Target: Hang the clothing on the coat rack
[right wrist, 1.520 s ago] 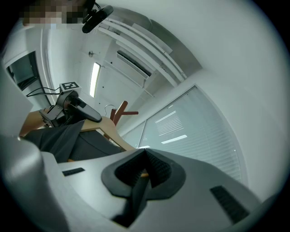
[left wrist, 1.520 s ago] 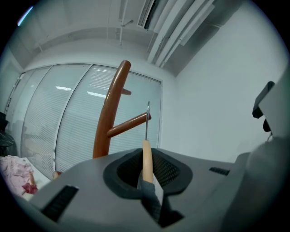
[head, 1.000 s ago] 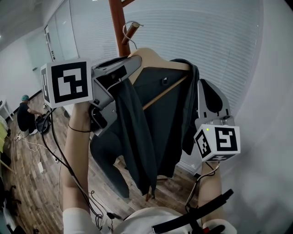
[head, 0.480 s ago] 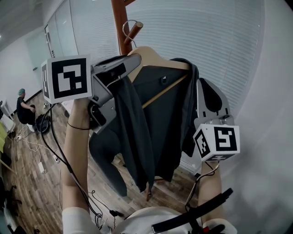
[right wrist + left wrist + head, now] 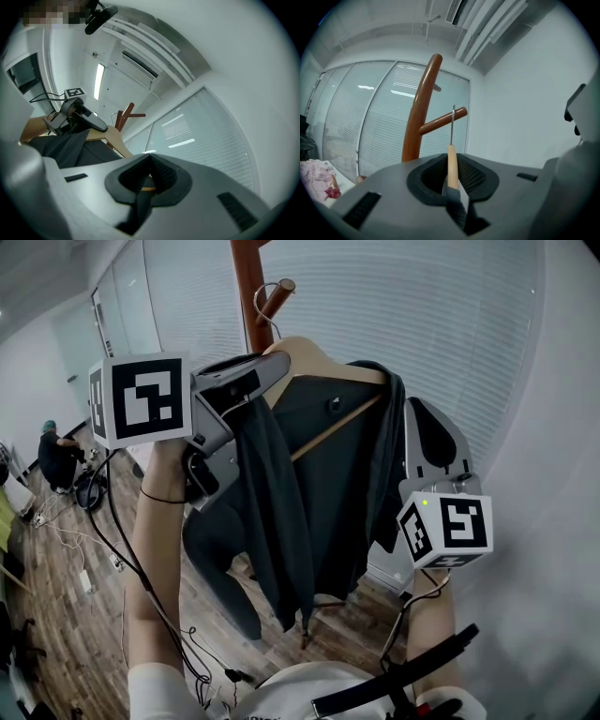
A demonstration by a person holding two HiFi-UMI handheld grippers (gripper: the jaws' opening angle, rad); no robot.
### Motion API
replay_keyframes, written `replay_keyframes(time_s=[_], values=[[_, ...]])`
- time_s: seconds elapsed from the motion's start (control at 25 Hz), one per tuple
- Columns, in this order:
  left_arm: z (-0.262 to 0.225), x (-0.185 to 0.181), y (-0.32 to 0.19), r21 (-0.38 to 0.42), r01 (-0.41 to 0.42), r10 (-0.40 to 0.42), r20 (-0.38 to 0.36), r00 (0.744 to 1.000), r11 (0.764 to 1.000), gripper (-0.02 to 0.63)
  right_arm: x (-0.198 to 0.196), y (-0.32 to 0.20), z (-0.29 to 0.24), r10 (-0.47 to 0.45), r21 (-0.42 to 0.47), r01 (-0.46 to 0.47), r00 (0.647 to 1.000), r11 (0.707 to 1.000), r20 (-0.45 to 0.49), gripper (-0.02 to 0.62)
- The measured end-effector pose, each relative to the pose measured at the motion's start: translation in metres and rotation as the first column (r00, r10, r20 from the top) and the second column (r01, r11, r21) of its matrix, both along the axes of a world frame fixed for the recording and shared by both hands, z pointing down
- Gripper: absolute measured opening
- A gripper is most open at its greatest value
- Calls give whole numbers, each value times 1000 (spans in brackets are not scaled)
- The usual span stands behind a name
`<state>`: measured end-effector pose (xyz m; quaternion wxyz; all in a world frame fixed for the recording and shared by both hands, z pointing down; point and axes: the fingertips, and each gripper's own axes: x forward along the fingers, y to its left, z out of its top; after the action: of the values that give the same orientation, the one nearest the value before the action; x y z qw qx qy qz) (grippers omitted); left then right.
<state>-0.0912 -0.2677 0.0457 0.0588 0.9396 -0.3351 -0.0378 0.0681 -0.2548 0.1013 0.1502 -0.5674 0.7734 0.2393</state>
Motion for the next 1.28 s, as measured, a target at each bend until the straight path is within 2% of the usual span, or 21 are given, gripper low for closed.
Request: replay_keyframes(time_s=[0.52, 0.96, 1.16, 1.28], values=[[13, -7, -13, -22, 21, -21, 15, 1000, 1000, 64, -1, -6, 3, -5, -7, 5, 1000, 1000, 0, 20], [13, 1, -12, 2, -44, 44, 24, 999, 999, 64, -5, -5, 1, -8, -8, 8, 1000, 1000, -13, 20], [14, -2, -14, -18, -15, 15, 20, 1000, 1000, 64, -1, -1, -3, 2, -6, -2, 1000, 1000, -15, 20], [11, 2, -11, -5, -39, 39, 18, 999, 999, 64, 0, 2, -5, 7, -2, -7, 1000, 1000, -21, 20]])
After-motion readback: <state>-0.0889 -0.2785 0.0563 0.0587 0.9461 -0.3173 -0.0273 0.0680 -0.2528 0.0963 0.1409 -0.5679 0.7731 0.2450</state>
